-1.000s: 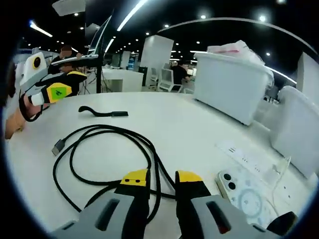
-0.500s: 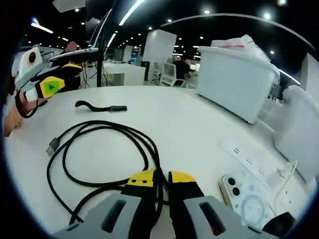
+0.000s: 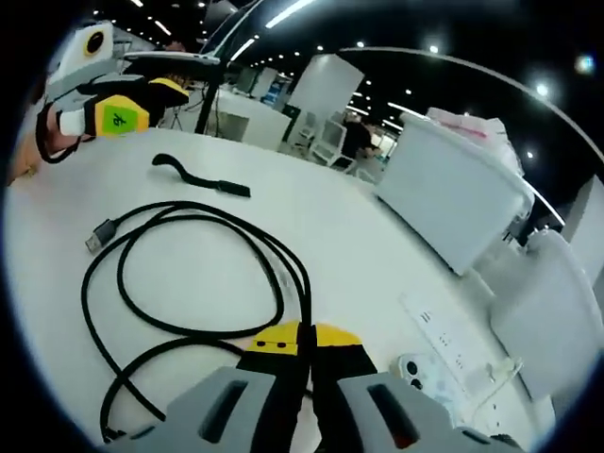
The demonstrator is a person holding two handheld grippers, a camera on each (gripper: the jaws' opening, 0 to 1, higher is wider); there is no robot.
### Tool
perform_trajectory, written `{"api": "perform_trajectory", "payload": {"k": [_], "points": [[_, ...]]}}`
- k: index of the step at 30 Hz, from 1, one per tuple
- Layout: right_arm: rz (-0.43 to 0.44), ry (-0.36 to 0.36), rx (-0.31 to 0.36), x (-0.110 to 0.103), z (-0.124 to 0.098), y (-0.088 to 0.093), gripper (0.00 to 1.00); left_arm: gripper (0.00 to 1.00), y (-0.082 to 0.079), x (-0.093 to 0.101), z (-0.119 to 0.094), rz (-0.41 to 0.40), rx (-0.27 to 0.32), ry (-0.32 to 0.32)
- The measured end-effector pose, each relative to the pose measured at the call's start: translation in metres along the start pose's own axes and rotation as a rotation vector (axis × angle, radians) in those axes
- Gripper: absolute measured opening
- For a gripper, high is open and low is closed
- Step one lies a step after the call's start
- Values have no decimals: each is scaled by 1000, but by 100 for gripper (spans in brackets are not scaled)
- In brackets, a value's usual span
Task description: Coil the Type-C to USB data cable on the desktop and secure it with Velcro straps.
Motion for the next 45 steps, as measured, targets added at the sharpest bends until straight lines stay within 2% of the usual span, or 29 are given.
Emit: {"api": "perform_trajectory", "payload": {"k": [5,8,10,15,20,24,27,31,34,37,40,41,42,45], "points": [[-17,30,30,0,-11,-2,2,33,1,1,1,-1,-3,10],[-8,9,31,-1,-15,1,2,33,2,2,1,3,-9,12],[-2,-11,17,-4,-14,5,3,33,1,2,1,5,-9,11],[-33,15,25,-8,-9,9,4,33,1,1,0,4,-7,9],[-30,2,19,-10,-4,7,3,33,0,0,0,-2,-6,7],[-69,26,18,-9,-9,2,2,33,1,0,0,-4,-6,7],[-73,62,56,-4,-20,-2,2,33,1,0,0,-6,-5,15],[-33,138,158,2,-52,-7,2,33,0,2,-1,-10,-2,34],[-13,203,249,3,-85,-11,1,33,-4,6,-4,-27,35,68],[-45,284,336,-2,-129,-14,1,33,-11,13,-8,-9,91,103],[-75,341,387,-8,-163,-14,1,33,-22,22,-11,24,157,145],[-81,357,403,-10,-173,-13,1,33,-30,28,-12,46,195,155],[-74,362,416,-12,-181,-11,1,33,-34,32,-13,53,215,166],[-72,364,445,-19,-199,-7,1,33,-53,55,-14,70,293,264]]}}
Point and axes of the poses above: the point that each gripper's makers call its tool centre point, and the gripper's own axes: z roughly forward along the fingers, x roughly to its right, y roughly out of its underside, the point moved 9 cm from there along -z, roughly backward along the fingers, and after that the axes turned 14 degrees about -x, right-handed, at the moved point
